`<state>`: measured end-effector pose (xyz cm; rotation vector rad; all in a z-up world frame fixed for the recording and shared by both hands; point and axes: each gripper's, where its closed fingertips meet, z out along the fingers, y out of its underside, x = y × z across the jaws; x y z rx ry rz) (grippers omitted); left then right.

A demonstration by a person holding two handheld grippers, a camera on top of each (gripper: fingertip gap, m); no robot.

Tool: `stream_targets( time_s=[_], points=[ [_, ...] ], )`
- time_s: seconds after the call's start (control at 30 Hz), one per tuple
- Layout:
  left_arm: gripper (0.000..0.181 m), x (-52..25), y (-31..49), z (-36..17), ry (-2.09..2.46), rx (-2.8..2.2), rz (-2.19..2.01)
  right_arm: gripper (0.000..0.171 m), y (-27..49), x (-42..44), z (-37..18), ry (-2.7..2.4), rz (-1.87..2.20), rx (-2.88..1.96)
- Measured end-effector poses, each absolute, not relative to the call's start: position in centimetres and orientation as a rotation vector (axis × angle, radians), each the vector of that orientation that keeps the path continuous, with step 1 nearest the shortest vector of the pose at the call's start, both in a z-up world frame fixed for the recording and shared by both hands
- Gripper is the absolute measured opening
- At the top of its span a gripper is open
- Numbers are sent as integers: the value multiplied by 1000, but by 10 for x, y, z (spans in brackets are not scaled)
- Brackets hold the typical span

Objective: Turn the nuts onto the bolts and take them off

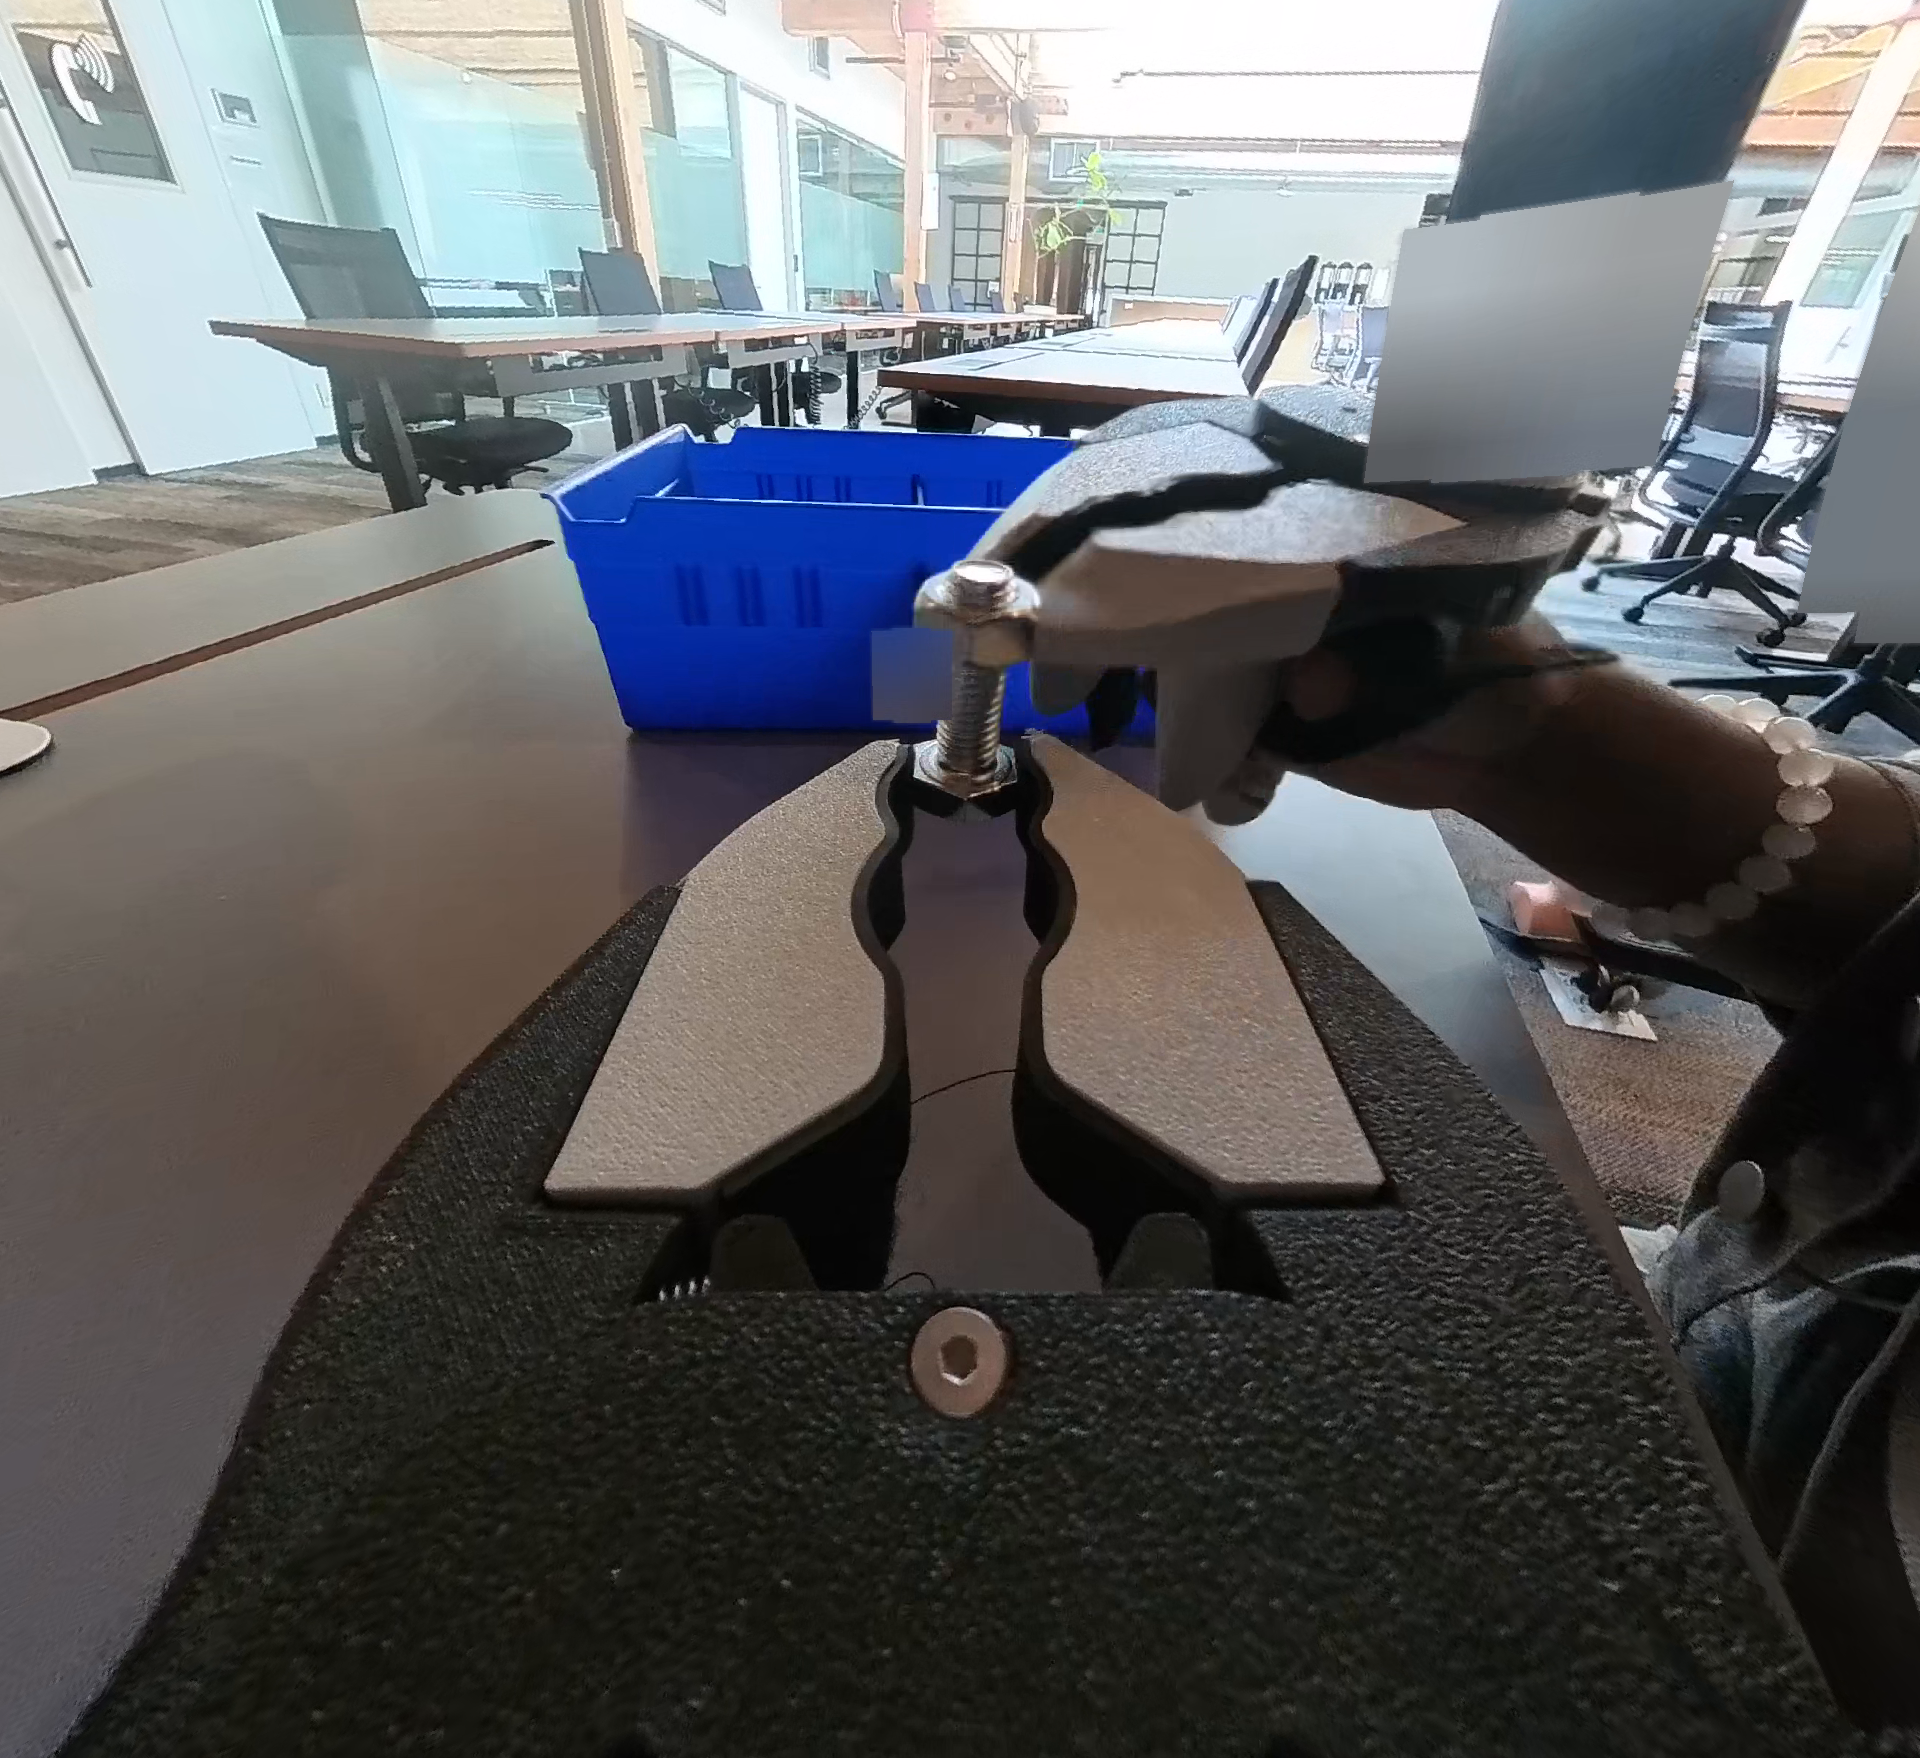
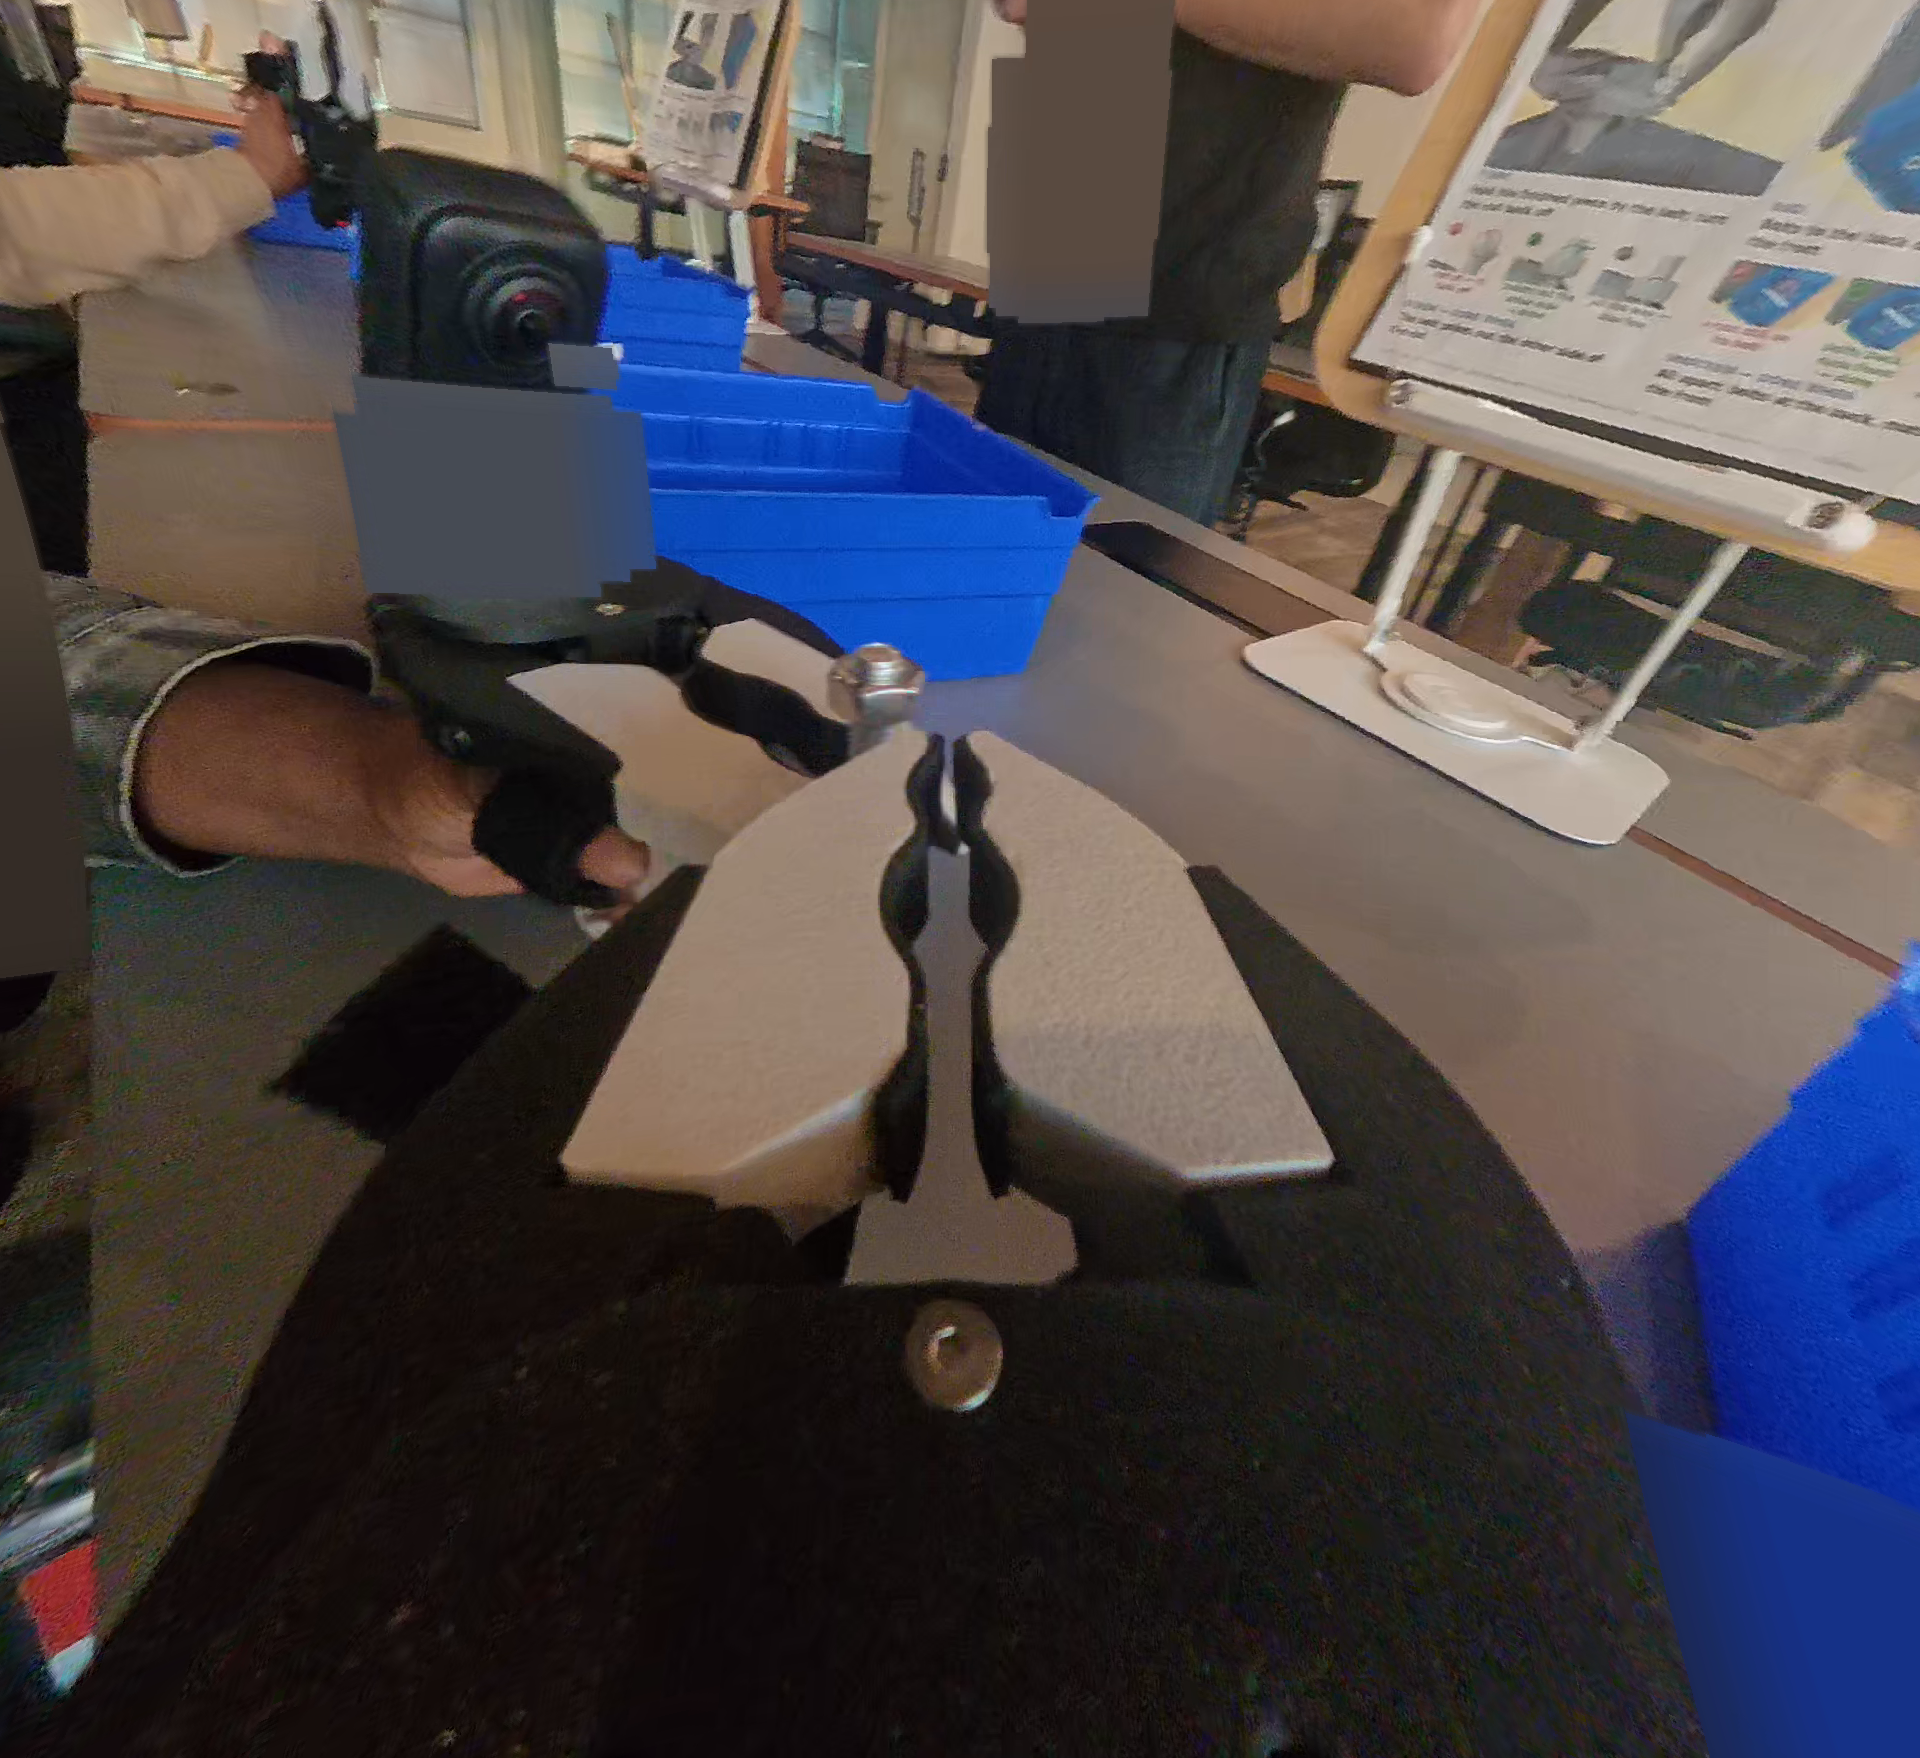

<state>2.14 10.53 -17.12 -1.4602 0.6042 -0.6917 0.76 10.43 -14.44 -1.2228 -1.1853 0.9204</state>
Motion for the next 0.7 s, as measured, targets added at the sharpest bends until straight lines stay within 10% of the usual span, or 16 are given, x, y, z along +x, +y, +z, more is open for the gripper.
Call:
stream_targets(
  time_s=[0.33, 0.7],
  points=[
    [18, 22, 105, -172, 612, -1465, -682, 36, 96, 4, -141, -1183, 1040, -1223],
    [18, 22, 106, -171, 604, -1467, -690, 13, 96, 3, -141, -1215, 972, -1195]
  ],
)
